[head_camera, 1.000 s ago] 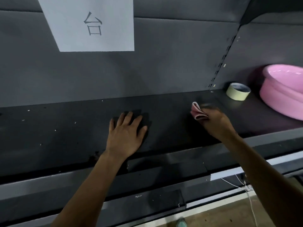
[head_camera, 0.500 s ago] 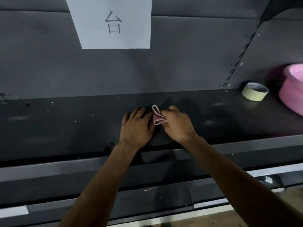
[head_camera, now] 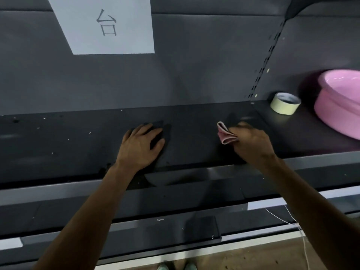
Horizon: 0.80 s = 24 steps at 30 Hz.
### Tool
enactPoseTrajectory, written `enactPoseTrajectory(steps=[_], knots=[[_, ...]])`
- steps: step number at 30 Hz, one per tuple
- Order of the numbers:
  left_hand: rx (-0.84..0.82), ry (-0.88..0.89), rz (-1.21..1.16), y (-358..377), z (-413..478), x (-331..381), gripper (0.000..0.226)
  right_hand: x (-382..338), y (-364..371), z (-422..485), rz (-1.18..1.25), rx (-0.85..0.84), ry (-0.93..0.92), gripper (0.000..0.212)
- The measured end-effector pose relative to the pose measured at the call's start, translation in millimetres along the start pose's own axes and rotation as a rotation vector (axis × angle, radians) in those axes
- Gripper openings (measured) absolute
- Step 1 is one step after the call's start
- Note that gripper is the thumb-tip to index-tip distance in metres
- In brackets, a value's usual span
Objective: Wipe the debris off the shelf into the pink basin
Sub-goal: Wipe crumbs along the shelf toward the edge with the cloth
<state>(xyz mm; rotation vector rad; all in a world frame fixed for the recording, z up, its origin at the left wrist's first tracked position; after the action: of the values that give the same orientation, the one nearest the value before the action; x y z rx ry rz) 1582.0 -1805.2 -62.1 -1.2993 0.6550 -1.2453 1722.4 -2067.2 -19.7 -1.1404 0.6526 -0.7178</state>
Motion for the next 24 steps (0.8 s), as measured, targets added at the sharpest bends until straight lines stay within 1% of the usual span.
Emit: enactPoseTrajectory(steps=[2,4,8,10,12,14,17,20,21,24], knots=[[-0.013,-0.007,0.004,0.6,0.1,0.6,0.058,-14.9,-4.9,-15.0,0.017,0.069,-0.066,0.01],[-0.028,-0.023,-0.002,1.7,0.5,0.1,0.056,-33.5,-3.8,-24.6,0.063,0.063,-0.101,0.009],[-0.036,-0.04,-0.038,-7.8,-5.3,-1.4,0.064,-76.7,7.3,-27.8,0.147,-0.004,-0.159,0.028],[-0.024,-0.052,-0.028,-17.3,-11.9,-5.0,0.06,-101.6,12.1,-28.1,0.136,-0.038,-0.2,0.03],[-0.01,-0.083,-0.005,-23.9,-23.6,-11.7,0.053,-127.7,12.4,-27.5,0.165,-0.038,-0.243,0.027],[0.003,-0.12,0.011,-28.7,-36.3,-19.1,0.056,-154.0,13.9,-26.6,0.215,-0.046,-0.286,0.022],[0.058,-0.179,-0.05,-36.9,-48.8,-26.6,0.056,-180.0,15.8,-20.0,0.347,-0.049,-0.321,0.008],[0.056,-0.19,-0.037,-37.7,-49.2,-24.3,0.057,-163.8,7.6,-4.7,0.501,-0.085,-0.244,0.034],[0.043,-0.186,-0.015,-35.5,-48.9,-23.6,0.057,-151.3,0.4,0.5,0.508,-0.088,-0.218,0.037],[0.04,-0.163,0.013,-31.1,-48.4,-23.1,0.051,-110.7,-22.5,7.6,0.36,-0.031,-0.188,0.042]])
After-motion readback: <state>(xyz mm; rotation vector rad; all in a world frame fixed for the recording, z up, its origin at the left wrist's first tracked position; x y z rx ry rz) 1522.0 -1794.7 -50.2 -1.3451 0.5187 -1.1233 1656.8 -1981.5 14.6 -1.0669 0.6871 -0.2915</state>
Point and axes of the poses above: each hand's wrist, its own z-axis towards the middle knuckle, its own y-axis out of the palm, x = y × z, the point moved 9 cm from there along z, towards the middle knuckle
